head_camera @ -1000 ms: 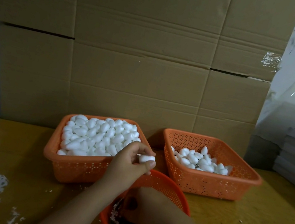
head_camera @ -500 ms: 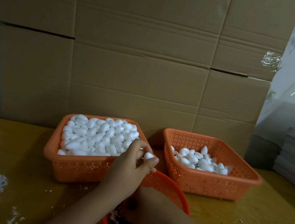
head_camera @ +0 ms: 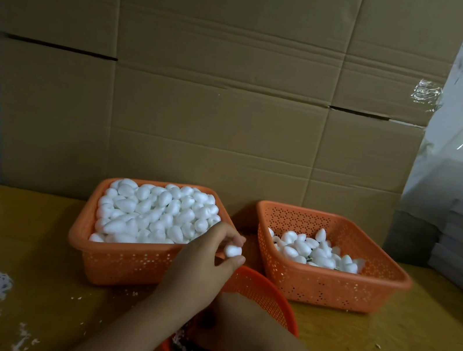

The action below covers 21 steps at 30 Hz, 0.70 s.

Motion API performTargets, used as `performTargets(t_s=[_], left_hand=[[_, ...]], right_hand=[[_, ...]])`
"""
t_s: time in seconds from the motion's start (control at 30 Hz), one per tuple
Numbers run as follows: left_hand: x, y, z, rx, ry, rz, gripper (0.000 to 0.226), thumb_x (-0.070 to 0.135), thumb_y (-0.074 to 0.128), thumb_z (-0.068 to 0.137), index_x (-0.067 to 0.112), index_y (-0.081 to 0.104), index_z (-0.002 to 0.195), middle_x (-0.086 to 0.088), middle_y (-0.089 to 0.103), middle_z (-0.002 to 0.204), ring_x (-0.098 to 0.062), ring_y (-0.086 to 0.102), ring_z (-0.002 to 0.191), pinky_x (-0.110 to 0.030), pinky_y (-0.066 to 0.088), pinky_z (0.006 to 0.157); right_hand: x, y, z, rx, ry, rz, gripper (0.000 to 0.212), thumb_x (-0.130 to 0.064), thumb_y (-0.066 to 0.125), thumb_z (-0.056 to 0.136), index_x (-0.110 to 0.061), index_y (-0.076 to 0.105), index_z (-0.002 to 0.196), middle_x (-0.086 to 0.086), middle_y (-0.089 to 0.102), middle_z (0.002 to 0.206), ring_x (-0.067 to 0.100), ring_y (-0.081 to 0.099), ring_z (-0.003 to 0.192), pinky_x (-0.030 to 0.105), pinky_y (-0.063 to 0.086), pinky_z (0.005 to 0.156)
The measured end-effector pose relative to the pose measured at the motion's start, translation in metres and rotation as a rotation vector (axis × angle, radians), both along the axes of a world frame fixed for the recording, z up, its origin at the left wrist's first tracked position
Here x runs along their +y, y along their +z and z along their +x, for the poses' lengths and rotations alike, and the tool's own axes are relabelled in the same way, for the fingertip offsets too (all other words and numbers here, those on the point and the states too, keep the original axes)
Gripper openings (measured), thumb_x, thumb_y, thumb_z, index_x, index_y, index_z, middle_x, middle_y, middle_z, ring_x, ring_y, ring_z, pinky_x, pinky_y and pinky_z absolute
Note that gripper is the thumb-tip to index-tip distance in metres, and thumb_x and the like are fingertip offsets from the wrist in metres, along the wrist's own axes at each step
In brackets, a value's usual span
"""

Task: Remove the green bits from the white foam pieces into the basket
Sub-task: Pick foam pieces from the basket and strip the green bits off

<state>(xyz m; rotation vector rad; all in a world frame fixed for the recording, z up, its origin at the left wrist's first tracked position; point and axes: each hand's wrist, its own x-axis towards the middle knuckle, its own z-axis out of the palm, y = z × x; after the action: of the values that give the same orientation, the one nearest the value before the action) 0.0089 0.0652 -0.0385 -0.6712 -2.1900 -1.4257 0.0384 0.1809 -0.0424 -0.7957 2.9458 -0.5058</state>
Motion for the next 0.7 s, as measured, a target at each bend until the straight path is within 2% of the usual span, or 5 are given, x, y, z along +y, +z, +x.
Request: performTargets(t_s=[0.17,0.3,0.4,0.57,0.7], left_hand=[[0.0007,-0.0007,-0.0008,0.033,-0.030,0.029,0.041,0.006,0.064,0.088,0.043,0.053,0.100,0.020,0.061,0.115,0.003,0.057,0.115,-0.034,0.051,0.096],[0.0012,0.0004,0.0002,0.057,-0.046,0.018,0.040,0.024,0.055,0.095,0.061,0.048,0.109,0.029,0.060,0.119,0.005,0.057,0.114,-0.031,0.051,0.097],[0.0030,-0.0009,-0.0006,0.018,-0.079,0.047,0.026,0.039,0.049,0.093,0.057,0.052,0.111,0.025,0.064,0.116,0.001,0.061,0.111,-0.037,0.053,0.094],[0.0028,0.0009,-0.0010,-0.032,-0.112,0.089,0.016,0.047,0.045,0.093,0.045,0.061,0.097,0.014,0.071,0.089,-0.006,0.071,0.071,-0.031,0.056,0.072],[-0.0004,0.0057,0.0018,-0.076,-0.122,0.125,0.039,0.057,0.038,0.094,0.028,0.063,0.088,0.003,0.065,0.062,-0.011,0.057,0.047,-0.023,0.046,0.056]], right_hand=[[0.0012,-0.0013,-0.0005,0.001,0.006,0.007,0.033,-0.033,0.056,0.093,-0.008,0.064,0.113,0.013,0.067,0.107,0.028,0.062,0.096,0.042,0.050,0.086],[0.0006,-0.0018,-0.0012,-0.001,0.008,0.004,0.033,-0.032,0.055,0.094,-0.008,0.063,0.114,0.013,0.067,0.109,0.028,0.062,0.098,0.043,0.050,0.087],[-0.0014,-0.0027,0.0000,0.002,0.015,0.004,0.033,-0.032,0.055,0.093,-0.009,0.063,0.116,0.013,0.067,0.110,0.028,0.062,0.099,0.043,0.050,0.088],[0.0003,0.0000,0.0009,0.020,0.010,0.002,0.030,-0.030,0.057,0.093,-0.008,0.063,0.112,0.013,0.066,0.104,0.028,0.062,0.094,0.042,0.050,0.085],[-0.0009,-0.0018,0.0027,0.097,-0.002,0.079,0.034,-0.039,0.055,0.093,-0.010,0.065,0.107,0.011,0.067,0.102,0.028,0.062,0.094,0.038,0.050,0.083]])
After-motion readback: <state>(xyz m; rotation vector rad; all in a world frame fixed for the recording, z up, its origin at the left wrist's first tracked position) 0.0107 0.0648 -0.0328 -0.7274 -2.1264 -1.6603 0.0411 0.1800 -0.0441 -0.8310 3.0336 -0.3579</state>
